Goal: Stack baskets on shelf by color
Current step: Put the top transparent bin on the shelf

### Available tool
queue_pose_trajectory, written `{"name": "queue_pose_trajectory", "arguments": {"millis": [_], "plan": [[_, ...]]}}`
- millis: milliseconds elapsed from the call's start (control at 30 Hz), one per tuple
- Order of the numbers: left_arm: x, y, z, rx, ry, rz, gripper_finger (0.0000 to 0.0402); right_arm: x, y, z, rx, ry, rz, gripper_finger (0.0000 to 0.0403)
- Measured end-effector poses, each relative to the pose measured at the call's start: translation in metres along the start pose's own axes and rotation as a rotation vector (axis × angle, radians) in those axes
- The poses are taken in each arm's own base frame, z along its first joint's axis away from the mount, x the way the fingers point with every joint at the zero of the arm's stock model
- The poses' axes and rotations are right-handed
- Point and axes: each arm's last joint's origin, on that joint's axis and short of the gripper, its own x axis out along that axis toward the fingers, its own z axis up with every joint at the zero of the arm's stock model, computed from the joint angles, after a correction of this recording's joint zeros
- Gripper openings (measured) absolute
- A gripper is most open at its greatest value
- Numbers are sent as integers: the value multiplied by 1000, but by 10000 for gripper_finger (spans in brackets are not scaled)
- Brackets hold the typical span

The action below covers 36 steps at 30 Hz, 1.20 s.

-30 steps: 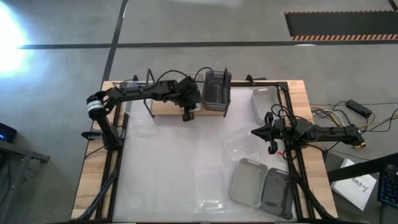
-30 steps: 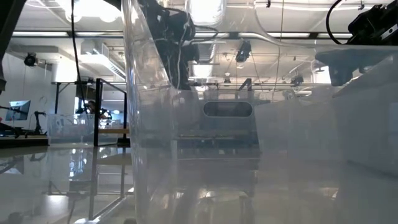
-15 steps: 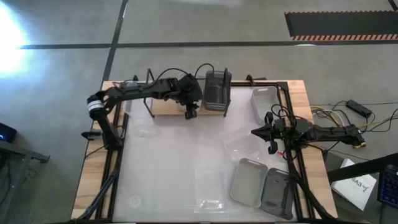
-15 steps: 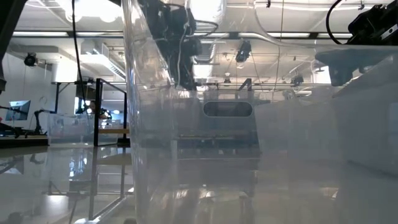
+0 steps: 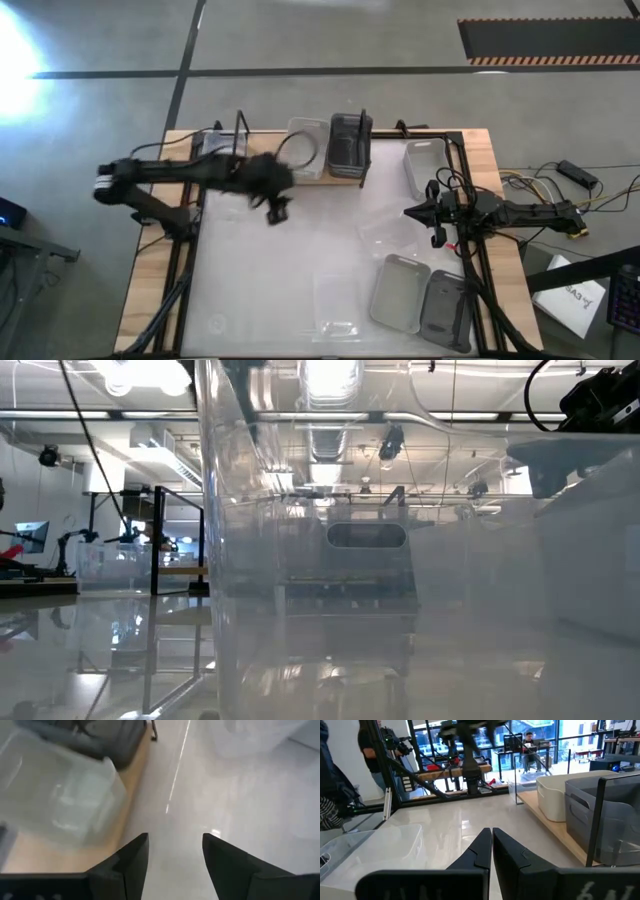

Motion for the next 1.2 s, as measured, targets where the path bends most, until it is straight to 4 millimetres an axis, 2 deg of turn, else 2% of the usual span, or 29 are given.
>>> {"name": "queue_pose_trajectory", "arguments": {"millis": [100,233,367,533,700,833,1000,1200], "plan": [[-23,-17,-29,-121,17,-11,170,0,0,0,0,0,0,9],[-33,-22,-69,-303,60,69,170,0,0,0,-1,0,0,9],[-21,-9,-101,-393,171,211,170,0,0,3,-51,-33,2,9],[6,12,-125,-351,356,355,170,0,1,10,-9,-102,11,9],[22,36,-134,-286,493,408,170,-1,2,14,4,-142,17,9],[24,56,-133,-240,545,394,177,-1,1,12,3,-130,15,9],[24,74,-134,-140,570,346,210,-1,1,12,-28,-130,13,9],[33,89,-143,-88,596,336,257,-1,1,13,-49,-130,12,9]]}}
